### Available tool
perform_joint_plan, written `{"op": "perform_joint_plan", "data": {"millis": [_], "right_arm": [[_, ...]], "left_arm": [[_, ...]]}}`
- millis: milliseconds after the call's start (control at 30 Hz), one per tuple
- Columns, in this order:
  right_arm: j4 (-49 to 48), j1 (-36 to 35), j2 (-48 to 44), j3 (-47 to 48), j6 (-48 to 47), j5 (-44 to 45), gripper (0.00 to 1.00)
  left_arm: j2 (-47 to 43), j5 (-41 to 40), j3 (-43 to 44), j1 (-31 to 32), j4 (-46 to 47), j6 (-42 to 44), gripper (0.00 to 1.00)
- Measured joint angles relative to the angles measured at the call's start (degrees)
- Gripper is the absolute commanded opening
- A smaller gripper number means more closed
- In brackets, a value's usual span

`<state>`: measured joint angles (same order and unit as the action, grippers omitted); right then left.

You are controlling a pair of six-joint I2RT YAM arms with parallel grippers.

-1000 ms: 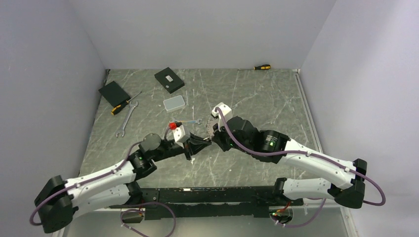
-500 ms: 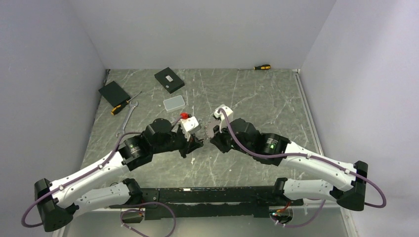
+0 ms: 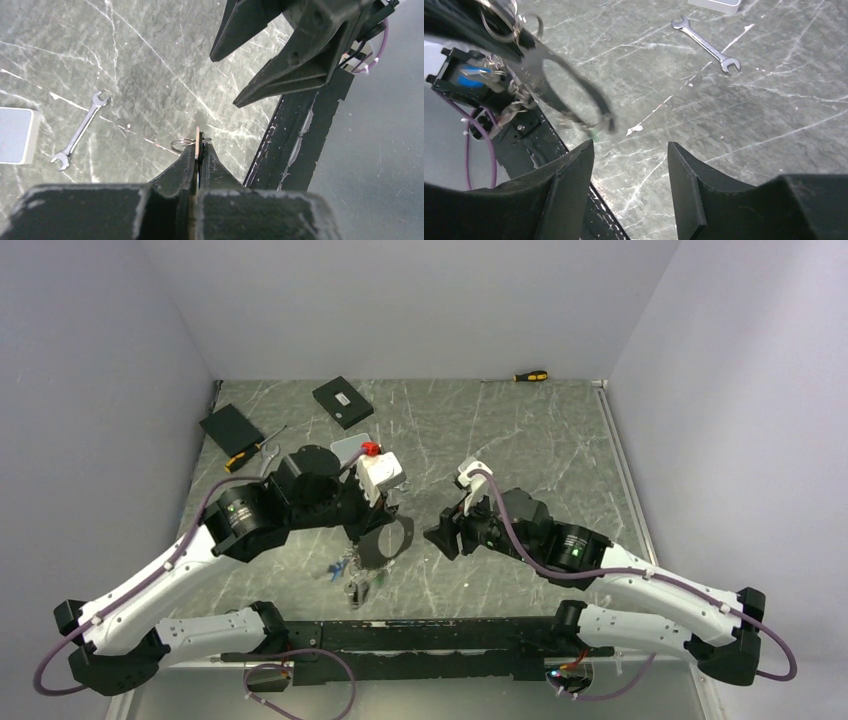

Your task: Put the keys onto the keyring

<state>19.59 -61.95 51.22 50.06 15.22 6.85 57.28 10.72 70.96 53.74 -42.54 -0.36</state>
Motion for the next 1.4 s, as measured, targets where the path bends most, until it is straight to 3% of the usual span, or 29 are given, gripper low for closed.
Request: {"op": "perform_joint_plan", "data": {"millis": [267,667,1400], "right_arm": [[-5.86,0.0,-3.61,-3.96,-3.65,-6.05,0.59],[-15.04,0.0,-7.82,-5.79,-12.02,-13.42,0.6],[-16.68,0.0,-5.27,-5.79,-22.23,-20.68,0.65]], "left_arm": [[5.84,1.44,13.57,-0.02,-10.38,5.25,0.0],[11.47,5.6,16.22,-0.02,-20.0,13.73,0.0],[14.95,9.07,20.68,1.49,-28.41,23.45,0.0]]}}
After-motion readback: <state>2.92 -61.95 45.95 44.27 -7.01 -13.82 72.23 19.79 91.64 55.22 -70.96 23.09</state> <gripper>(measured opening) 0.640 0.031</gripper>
